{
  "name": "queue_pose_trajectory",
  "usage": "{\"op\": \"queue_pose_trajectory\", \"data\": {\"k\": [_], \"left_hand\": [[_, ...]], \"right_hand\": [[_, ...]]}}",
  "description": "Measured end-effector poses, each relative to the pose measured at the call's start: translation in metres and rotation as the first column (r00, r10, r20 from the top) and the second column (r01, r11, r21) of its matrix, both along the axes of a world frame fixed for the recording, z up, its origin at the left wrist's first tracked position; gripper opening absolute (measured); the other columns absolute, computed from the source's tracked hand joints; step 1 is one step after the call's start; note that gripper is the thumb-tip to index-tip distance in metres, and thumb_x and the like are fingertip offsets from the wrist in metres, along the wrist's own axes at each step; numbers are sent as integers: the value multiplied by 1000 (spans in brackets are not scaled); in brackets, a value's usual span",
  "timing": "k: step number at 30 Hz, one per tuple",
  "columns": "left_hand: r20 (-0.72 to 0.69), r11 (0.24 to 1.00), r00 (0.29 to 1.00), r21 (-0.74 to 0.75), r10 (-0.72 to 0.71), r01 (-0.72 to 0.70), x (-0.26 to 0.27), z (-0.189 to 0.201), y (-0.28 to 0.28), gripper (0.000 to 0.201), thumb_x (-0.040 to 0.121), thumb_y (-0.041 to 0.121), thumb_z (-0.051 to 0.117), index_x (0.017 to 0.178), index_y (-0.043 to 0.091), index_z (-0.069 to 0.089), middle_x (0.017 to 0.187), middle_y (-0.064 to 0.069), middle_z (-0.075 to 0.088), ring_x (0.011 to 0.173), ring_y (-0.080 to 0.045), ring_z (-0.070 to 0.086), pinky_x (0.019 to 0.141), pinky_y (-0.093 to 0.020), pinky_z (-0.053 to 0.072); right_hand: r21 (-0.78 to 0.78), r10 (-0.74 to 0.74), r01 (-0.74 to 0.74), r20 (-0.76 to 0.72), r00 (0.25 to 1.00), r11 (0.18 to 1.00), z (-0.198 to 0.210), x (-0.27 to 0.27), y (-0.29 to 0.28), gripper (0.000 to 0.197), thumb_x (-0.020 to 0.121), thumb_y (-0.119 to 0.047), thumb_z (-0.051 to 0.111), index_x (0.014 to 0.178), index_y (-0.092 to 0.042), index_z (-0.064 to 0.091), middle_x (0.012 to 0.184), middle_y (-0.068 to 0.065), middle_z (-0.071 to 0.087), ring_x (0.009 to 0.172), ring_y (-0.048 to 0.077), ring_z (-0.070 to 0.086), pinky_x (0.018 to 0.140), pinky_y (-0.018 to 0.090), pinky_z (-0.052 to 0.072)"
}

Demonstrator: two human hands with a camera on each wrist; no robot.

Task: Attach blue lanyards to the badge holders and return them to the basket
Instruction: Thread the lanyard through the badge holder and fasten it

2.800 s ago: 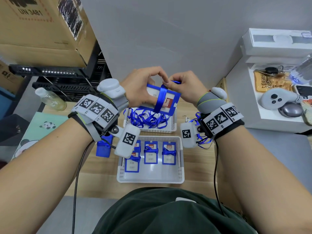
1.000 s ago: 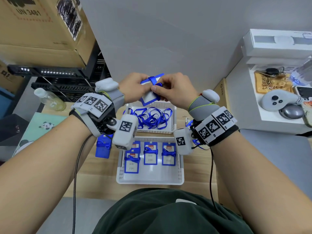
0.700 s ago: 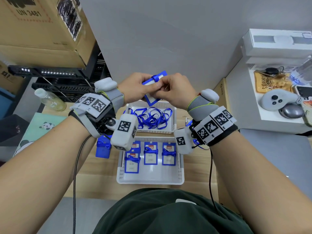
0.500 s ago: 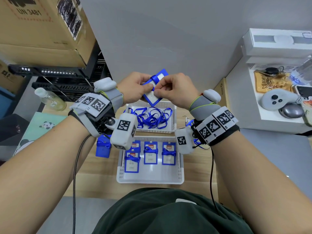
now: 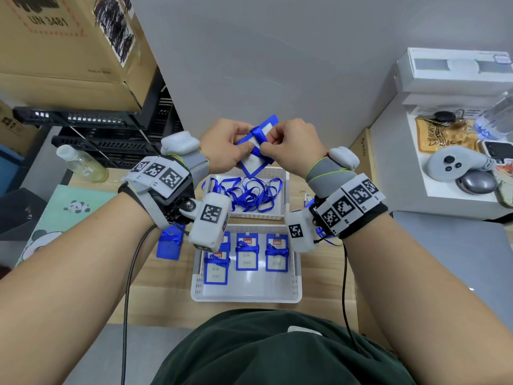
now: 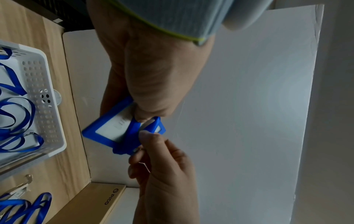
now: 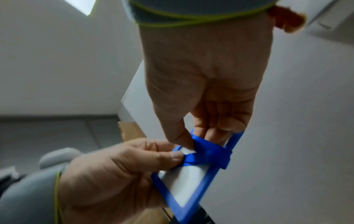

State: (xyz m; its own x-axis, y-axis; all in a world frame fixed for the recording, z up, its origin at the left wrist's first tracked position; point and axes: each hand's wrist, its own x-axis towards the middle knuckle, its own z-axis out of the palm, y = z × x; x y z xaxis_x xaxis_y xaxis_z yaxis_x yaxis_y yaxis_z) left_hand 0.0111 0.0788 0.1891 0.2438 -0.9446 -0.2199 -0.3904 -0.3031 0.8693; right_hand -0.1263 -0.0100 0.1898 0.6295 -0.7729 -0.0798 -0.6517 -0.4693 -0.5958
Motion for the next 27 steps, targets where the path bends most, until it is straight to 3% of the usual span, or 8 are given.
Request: {"op": "queue_pose_trajectory", "data": {"k": [5,8,11,16,20,23,27], "left_hand": [[194,993,974,-42,118,-112,-1,-4,-2,15,87,20,65,100,26,69,86,0,75,83,-17,71,81,-38,56],[229,978,951,-73,205,-193,-4,-4,-5,11,79,26,73,87,28,66,80,0,71,73,-19,66,71,-33,54],[234,974,945,-73,227,-216,-4,-5,-7,11,75,28,74,80,29,65,72,3,66,65,-17,59,63,-29,48],[138,993,984,-46,117,-111,-1,-5,-5,11,77,38,66,88,37,70,89,-3,74,87,-27,69,82,-46,55],[24,999,999,-39,28,-27,2,-4,-1,20,84,36,59,101,32,70,98,-11,73,97,-36,66,89,-53,52],[61,993,992,-59,110,-106,1,-3,-4,21,78,35,64,97,28,70,94,-6,73,92,-30,68,86,-47,54],[109,960,956,-95,272,-263,2,-8,-10,13,77,32,74,89,28,72,82,4,71,73,-15,64,70,-30,52]], "right_hand": [[123,22,-35,102,995,992,0,-5,-1,6,78,-22,70,79,-17,72,66,-8,64,63,7,55,62,16,42],[130,74,-91,131,989,987,0,-5,1,11,71,-21,77,78,-18,69,68,-7,66,60,5,55,68,18,47],[74,76,-85,116,990,994,-2,-2,2,18,69,-20,78,72,-21,61,63,-10,62,56,4,53,65,16,44],[-1,32,-32,116,993,999,-6,0,1,13,71,-16,70,74,-20,58,56,-11,55,54,5,50,61,15,41],[-20,-11,14,124,992,1000,-7,0,-1,13,72,-19,67,74,-21,54,56,-9,52,59,13,49,66,25,41],[-38,8,-3,136,991,999,-7,3,1,16,74,-18,66,77,-21,51,55,-9,51,63,19,49,74,26,36],[-7,48,-48,213,976,999,-4,4,3,12,75,-16,66,87,-15,63,60,-2,67,61,15,61,83,27,47]]}}
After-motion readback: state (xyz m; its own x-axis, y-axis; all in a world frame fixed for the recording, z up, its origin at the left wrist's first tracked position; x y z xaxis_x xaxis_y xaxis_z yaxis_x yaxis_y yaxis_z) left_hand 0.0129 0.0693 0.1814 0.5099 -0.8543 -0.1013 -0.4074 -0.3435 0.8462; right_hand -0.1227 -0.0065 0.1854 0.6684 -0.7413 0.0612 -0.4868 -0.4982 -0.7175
